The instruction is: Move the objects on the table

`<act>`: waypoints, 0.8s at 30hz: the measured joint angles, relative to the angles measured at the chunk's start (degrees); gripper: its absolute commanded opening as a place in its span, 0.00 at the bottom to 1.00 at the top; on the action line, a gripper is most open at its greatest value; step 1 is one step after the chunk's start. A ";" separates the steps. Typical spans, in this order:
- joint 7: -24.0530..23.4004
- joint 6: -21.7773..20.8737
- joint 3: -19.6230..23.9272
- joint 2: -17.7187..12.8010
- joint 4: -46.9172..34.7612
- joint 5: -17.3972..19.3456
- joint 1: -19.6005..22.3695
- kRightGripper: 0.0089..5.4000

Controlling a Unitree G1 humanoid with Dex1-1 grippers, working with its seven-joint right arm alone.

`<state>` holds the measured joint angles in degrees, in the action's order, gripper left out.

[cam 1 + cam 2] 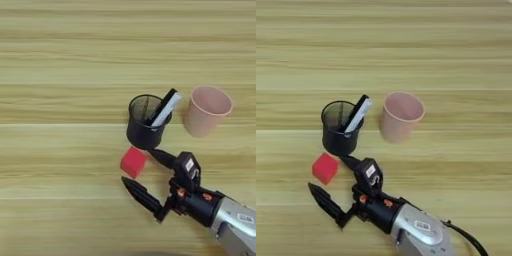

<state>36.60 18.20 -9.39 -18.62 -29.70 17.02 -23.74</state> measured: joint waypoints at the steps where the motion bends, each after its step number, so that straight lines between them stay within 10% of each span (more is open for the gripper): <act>1: -0.03 -0.04 -0.05 0.02 0.27 -0.07 0.11 0.99; 24: -1.35 -5.51 -2.97 2.12 10.05 -5.70 4.29 0.99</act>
<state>35.25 12.69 -12.36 -16.50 -19.65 11.32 -19.45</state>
